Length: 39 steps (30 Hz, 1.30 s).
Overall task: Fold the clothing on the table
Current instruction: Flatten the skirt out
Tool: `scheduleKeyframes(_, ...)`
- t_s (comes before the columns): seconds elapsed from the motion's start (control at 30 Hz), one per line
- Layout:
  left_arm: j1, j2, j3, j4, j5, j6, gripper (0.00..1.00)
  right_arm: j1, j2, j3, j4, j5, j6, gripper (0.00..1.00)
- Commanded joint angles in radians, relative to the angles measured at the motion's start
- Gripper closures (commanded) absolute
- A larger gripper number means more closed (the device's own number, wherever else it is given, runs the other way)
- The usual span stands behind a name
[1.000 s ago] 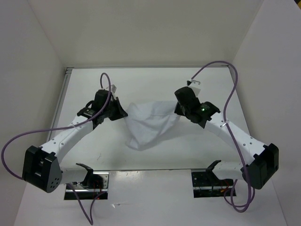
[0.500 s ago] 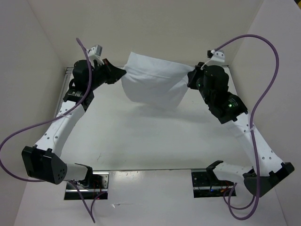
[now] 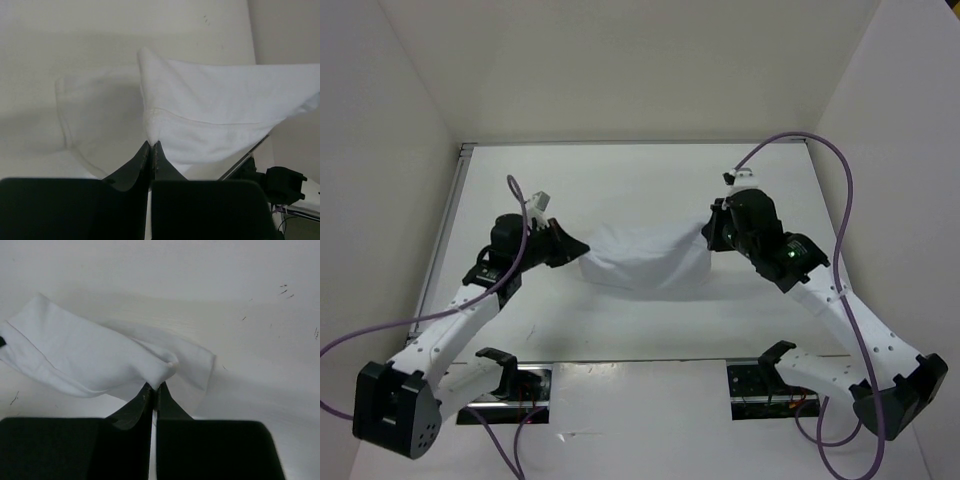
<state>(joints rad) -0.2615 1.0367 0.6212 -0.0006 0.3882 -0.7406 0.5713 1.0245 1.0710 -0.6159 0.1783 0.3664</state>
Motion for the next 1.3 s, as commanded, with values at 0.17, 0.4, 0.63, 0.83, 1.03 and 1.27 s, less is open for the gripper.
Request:
scheduleKeyframes(0.17,0.002,-0.205,0.086,-0.234,-0.02,-0.046,1.0,0.002,0.046,0.04,-0.116,-0.052,0.078,1.0)
scheduleKeyframes(0.4,-0.016,-0.458,-0.171,-0.423,-0.227,-0.249,1.0,0.002,0.309,-0.026,-0.084,-0.12,0.108,1.0)
scheduleKeyframes(0.63,-0.016,-0.619,-0.268,-0.5,-0.362,-0.379,0.64,0.002,0.486,-0.017,-0.05,-0.157,0.088,1.0)
scheduleKeyframes(0.83,-0.016,-0.578,-0.268,-0.403,-0.387,-0.349,0.37,0.002,0.52,-0.017,-0.03,-0.177,0.088,1.0)
scheduleKeyframes(1.03,-0.016,-0.203,-0.197,-0.22,-0.387,-0.206,0.38,0.002,0.52,-0.026,-0.021,-0.186,0.088,1.0)
scheduleKeyframes(1.27,-0.016,0.192,0.035,-0.151,-0.407,-0.102,0.39,0.002,0.511,-0.046,0.001,-0.197,0.069,1.0)
